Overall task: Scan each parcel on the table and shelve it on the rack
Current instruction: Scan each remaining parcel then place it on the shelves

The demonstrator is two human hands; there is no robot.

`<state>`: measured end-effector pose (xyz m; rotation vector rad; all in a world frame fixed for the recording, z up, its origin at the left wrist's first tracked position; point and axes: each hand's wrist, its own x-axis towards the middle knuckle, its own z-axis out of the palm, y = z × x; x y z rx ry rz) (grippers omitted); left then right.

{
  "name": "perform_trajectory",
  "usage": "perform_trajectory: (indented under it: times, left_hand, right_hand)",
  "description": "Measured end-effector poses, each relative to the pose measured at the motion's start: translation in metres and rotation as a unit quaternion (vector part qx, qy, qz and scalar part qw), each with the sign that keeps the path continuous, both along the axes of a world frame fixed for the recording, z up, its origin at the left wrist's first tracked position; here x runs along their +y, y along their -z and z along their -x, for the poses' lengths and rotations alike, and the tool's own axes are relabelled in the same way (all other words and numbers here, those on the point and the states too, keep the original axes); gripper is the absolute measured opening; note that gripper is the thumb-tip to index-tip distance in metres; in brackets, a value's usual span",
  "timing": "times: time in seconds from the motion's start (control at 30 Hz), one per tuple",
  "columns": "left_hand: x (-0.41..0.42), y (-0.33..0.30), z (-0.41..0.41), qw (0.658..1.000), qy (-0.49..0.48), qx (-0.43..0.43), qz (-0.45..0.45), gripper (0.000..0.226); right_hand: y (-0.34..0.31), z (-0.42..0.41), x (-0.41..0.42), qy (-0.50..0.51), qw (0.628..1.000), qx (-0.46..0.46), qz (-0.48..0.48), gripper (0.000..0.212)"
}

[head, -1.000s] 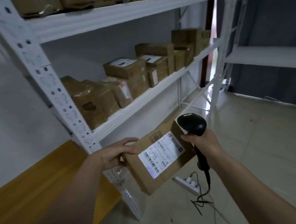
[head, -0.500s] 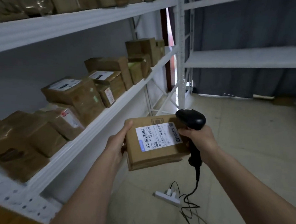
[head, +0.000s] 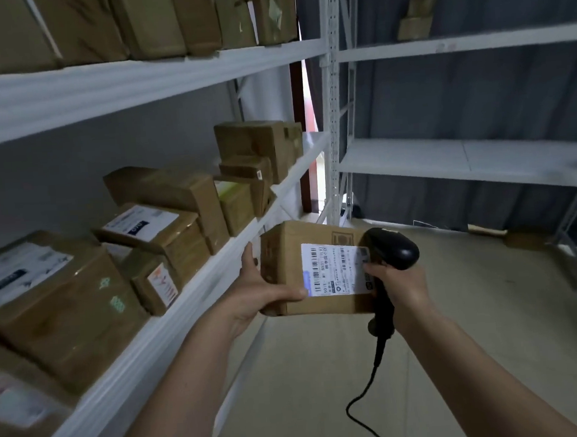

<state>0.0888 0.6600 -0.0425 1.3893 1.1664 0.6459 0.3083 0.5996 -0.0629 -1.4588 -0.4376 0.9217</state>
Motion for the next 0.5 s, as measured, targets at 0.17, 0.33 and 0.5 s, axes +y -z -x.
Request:
perform_trajectory:
  times: [0.17, 0.33, 0.5]
  left_hand:
    - [0.038, -0.002, -0.024, 0.997, -0.075, -0.017, -0.030, 0.072]
    - [0.069, -0.027, -0.037, 0.989, -0.127, -0.002, -0.077, 0.089]
    - [0.103, -0.044, -0.057, 0.988, -0.107, 0.032, -0.105, 0.117]
  right_hand:
    - [-0.009, -0.018, 0.038, 0.015, 1.000, 0.005, -0.010, 0.017]
    - [-0.015, -0.019, 0.079, 0.005, 1.000, 0.022, -0.020, 0.018]
    - [-0.012, -0.030, 0.127, 0.009, 0.998, 0.049, -0.046, 0.016]
